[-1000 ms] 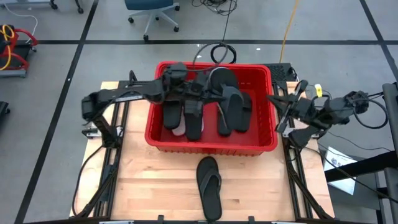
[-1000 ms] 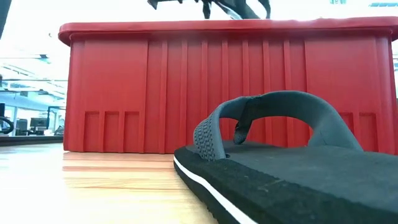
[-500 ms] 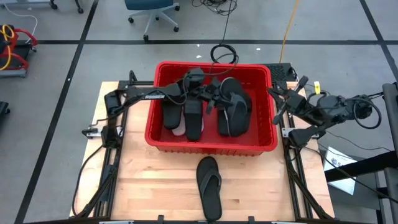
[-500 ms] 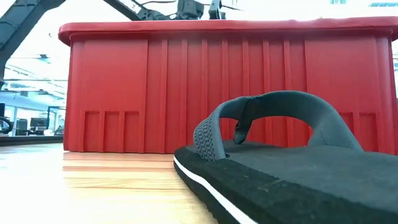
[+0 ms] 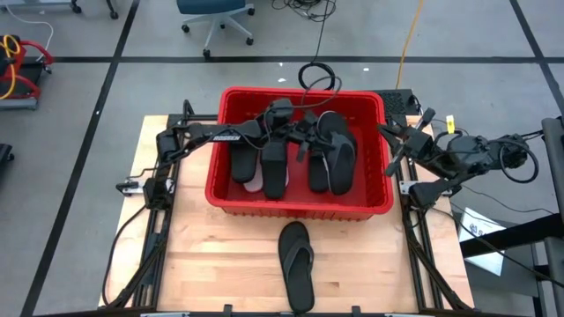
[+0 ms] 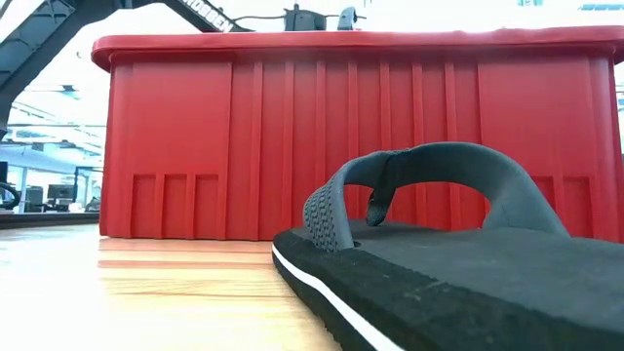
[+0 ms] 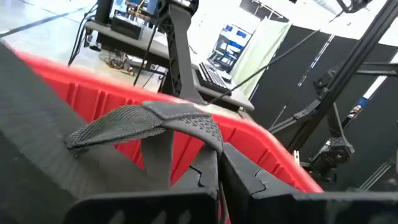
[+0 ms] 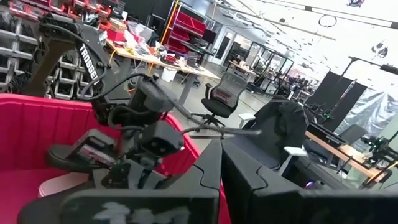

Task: Pick and place slides into bin
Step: Put the right slipper into the bin

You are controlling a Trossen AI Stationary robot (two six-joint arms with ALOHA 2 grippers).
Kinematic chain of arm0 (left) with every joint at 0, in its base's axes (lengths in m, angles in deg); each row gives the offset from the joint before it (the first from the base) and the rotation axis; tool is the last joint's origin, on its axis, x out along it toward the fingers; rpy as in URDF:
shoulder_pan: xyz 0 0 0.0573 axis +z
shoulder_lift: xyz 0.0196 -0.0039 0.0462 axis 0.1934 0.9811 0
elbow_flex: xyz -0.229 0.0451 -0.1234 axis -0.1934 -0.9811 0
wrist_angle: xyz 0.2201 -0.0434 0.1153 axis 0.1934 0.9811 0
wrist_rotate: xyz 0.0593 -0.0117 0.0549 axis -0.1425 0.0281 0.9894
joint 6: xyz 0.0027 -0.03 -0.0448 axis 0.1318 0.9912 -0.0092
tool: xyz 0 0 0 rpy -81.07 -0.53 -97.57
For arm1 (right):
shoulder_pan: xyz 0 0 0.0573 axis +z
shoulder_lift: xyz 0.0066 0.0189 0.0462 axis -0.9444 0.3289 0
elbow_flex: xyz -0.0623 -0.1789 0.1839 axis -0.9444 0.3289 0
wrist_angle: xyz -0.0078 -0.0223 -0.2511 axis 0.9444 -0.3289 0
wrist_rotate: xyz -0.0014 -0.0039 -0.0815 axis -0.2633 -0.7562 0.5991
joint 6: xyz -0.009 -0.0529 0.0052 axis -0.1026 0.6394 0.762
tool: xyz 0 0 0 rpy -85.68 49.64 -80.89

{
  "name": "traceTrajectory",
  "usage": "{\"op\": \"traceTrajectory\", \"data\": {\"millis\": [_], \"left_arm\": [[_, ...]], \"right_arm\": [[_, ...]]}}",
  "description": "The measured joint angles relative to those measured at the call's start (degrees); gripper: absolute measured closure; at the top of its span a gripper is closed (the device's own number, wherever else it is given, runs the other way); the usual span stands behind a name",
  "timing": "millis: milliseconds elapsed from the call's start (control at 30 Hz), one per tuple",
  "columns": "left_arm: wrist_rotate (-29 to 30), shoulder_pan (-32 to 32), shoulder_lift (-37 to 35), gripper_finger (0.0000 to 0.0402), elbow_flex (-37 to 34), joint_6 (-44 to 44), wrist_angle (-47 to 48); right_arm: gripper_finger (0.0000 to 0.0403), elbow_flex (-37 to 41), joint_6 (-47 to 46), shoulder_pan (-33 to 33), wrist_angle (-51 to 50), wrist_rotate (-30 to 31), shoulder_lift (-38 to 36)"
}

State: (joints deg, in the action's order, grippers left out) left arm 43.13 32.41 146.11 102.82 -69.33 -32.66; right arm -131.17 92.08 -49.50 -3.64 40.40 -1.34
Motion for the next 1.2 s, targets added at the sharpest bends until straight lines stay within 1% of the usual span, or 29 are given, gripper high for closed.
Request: {"op": "traceTrajectory", "data": {"millis": [100, 300, 367, 500, 667, 767, 833, 933, 1033, 1200], "left_arm": [[0.25, -0.02, -0.07, 0.0401, 5.13, -2.18, 6.59], [5.54, -0.5, -0.08, 0.0401, 17.9, -16.49, 34.5], [7.65, -0.49, -0.13, 0.0401, 20.99, -20.16, 40.09], [8.43, -0.43, -0.2, 0.0401, 22.7, -21.0, 40.21], [9.31, -1.02, -0.12, 0.0401, 22.99, -18.31, 35.71], [10.01, -1.11, -0.12, 0.0401, 24.4, -17.94, 37.71], [10.33, -1.12, -0.12, 0.0401, 25.1, -19.19, 39.47], [10.11, -1.18, -0.12, 0.0401, 25.99, -19.78, 41.39], [10.07, -1.2, -0.07, 0.0401, 27.73, -20.14, 42.16], [8.76, -1.2, -0.18, 0.0401, 30.34, -21.13, 42.81]], "right_arm": [[0.0403, 0.02, -0.81, 0.0, 0.0, 0.04, 0.09], [0.0403, 0.02, -0.59, 0.0, 0.0, 0.07, 0.09], [0.0403, 0.02, -0.36, 0.0, 0.0, 0.11, -0.17], [0.0403, 0.02, 0.08, 0.0, 0.02, 0.17, -0.44], [0.0403, 0.02, 0.1, 0.0, 0.02, 0.17, -0.44], [0.0403, 0.02, 0.12, 0.0, 0.02, 0.17, -0.44], [0.0403, 0.02, 0.1, 0.0, -0.16, 0.16, -0.5], [0.0403, 0.02, -1.79, 0.0, -2.57, 0.13, -0.55], [0.0403, 0.02, -5.46, 0.0, -7.27, 0.0, -0.55], [0.0403, 0.07, -7.05, 0.0, -11.38, -0.03, 0.01]]}}
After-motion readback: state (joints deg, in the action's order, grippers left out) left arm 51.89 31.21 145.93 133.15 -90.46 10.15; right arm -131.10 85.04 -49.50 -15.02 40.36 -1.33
